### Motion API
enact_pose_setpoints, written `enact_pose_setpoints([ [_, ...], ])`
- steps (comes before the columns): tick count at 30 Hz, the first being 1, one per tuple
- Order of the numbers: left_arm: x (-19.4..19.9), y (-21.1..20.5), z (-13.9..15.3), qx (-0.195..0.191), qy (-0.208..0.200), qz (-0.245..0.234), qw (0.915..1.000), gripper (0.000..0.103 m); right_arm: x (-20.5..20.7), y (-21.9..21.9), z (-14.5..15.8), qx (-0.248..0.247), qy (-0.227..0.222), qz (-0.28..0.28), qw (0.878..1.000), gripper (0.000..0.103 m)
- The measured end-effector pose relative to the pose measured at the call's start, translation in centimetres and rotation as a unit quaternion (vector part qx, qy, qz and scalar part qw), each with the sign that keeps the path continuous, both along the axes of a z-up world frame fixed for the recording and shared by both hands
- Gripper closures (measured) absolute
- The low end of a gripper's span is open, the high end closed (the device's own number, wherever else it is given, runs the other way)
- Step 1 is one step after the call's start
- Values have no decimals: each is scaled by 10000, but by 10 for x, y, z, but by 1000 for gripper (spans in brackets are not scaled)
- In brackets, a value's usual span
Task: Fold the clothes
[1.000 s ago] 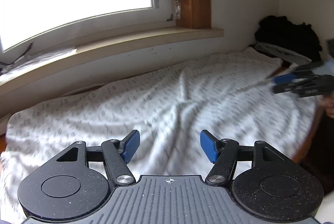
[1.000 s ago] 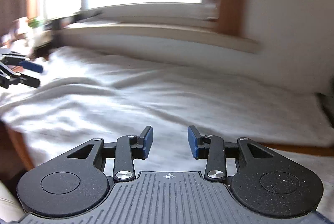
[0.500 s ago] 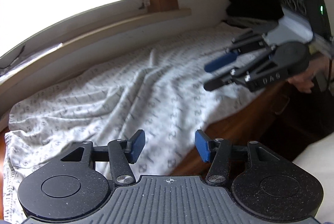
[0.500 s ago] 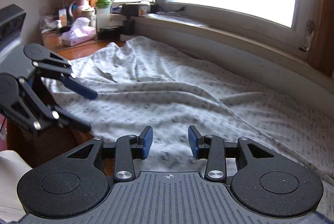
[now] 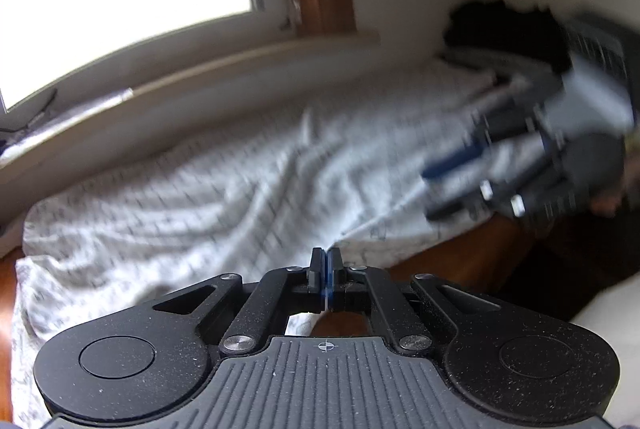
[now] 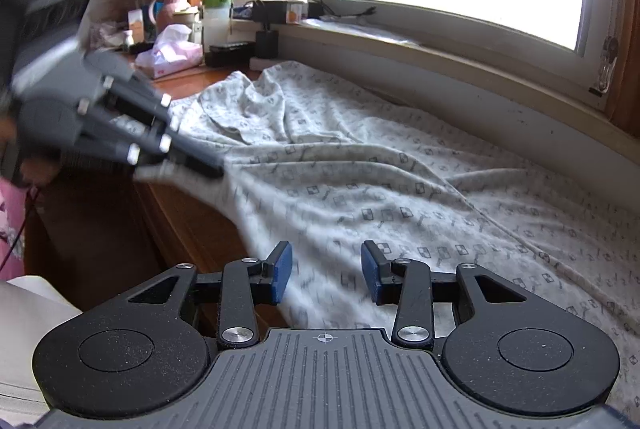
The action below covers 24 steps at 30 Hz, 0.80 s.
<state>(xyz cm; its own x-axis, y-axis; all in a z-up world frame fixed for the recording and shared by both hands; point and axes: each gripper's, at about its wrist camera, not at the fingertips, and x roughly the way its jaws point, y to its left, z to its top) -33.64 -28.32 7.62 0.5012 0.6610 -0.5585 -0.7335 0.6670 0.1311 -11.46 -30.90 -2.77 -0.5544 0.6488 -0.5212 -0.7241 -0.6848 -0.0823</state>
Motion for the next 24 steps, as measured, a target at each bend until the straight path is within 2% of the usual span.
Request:
enact_pose_setpoints([
  [3, 0, 14, 17, 101, -91, 42, 9999, 102, 1, -5, 4, 101, -6, -9, 9999, 64],
  [8, 10, 46, 24, 101, 38, 37, 9999, 102, 1, -11, 9, 306, 6, 21, 9995, 64],
  [14, 18, 68, 13, -35, 205, 54, 9998, 102, -9, -7, 5, 130, 28, 309, 9994, 65],
  [21, 13, 70, 11, -202, 78, -20, 9998, 102, -41, 18, -13, -160, -153, 479, 9986, 66],
  [23, 10, 69, 13, -238, 8, -54, 9997, 102, -45, 23, -17, -248, -157, 483, 9984, 68],
  [24, 8, 70, 16, -249, -37, -71, 9997, 99, -45, 24, -18, -299, -86, 492, 9983, 77],
])
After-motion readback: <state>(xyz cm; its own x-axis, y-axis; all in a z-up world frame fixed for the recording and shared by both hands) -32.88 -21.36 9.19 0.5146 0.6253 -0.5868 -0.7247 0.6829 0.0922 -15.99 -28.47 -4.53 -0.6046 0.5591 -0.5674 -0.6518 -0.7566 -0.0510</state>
